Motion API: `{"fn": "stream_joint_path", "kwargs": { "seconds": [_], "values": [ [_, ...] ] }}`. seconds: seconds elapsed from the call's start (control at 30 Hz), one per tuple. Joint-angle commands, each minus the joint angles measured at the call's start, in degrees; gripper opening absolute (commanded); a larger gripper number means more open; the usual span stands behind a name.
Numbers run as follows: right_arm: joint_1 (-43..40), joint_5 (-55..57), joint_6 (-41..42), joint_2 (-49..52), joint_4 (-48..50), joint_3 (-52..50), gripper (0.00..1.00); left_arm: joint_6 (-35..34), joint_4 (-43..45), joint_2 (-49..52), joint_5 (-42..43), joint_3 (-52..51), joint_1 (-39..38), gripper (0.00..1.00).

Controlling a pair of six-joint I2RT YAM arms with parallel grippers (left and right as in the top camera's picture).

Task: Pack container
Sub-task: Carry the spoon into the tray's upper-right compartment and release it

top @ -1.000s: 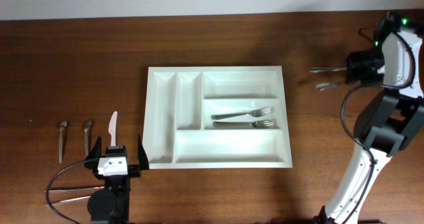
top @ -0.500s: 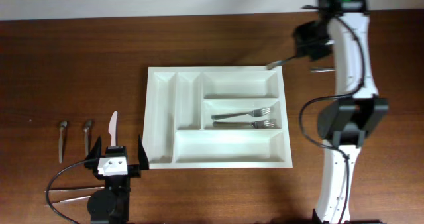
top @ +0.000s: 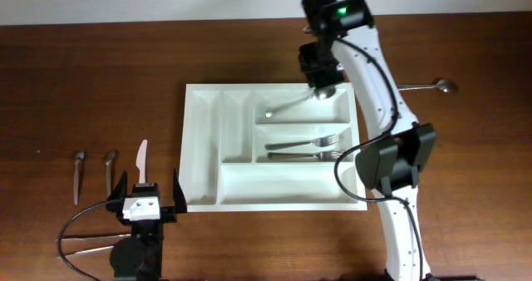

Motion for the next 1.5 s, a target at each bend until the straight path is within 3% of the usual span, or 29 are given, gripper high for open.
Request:
{"fn": "stream_joint_path", "kwargs": {
  "seconds": [0.0,0.2,0.33,0.4,0.53,0.6,0.73,0.93,1.07,1.13,1.2,1.27,1.33,1.47],
  "values": [
    [0.4,3.8,5.4,0.3,-0.2,0.0,0.13,0.9,-0.2,-0.5,0.2,-0.1,0.3,0.99],
    [0.1,4.3,6.4,0.3,0.3,-0.7,0.14,0.9,-0.2,-0.5,0.2,-0.1,0.3,0.99],
    [-1.1,7.1,4.7,0.3,0.3,-0.7,0.27,0.9,-0.2,-0.5,0.2,-0.1,0.3,0.99],
    [-2.6,9.7,2.8,0.3,0.4,-0.7,0.42,0.9,-0.2,-0.5,0.2,-0.1,0.3,0.99],
    [-7.8,12.8,-5.4,0.3,1.9,-0.7,0.82,0.9,-0.2,-0.5,0.2,-0.1,0.3,0.99],
    [-11.0,12.8,-10.5,0.3,3.8,-0.7,0.9,0.9,-0.2,-0.5,0.2,-0.1,0.3,0.99],
    [-18.0,8.7,-24.5,0.3,9.8,-0.7,0.96,0.9,-0.2,-0.5,0.2,-0.1,0.3,0.99],
    [-26.5,-10.2,-51.1,0.4,20.9,-0.7,0.95,0.9,-0.2,-0.5,0.2,-0.1,0.3,0.99],
    [-30.3,-11.1,-51.7,0.4,21.3,-0.7,0.91,0.9,-0.2,-0.5,0.2,-0.1,0.3,0.99],
    [-31.6,-11.1,-51.7,0.4,22.0,-0.7,0.76,0.9,-0.2,-0.5,0.2,-0.1,0.3,0.99],
    [-32.5,-11.1,-51.7,0.4,23.0,-0.7,0.71,0.9,-0.2,-0.5,0.2,-0.1,0.3,0.99],
    [-33.0,-11.1,-51.8,0.5,24.1,-0.7,0.76,0.9,-0.2,-0.5,0.2,-0.1,0.3,0.99],
    [-33.0,-10.4,-51.9,0.6,25.0,-0.7,0.89,0.9,-0.2,-0.5,0.2,-0.1,0.3,0.99],
    [-33.0,-4.3,-48.6,1.2,23.8,-0.7,0.95,0.9,-0.2,-0.5,0.2,-0.1,0.3,0.99]
  ]
}}
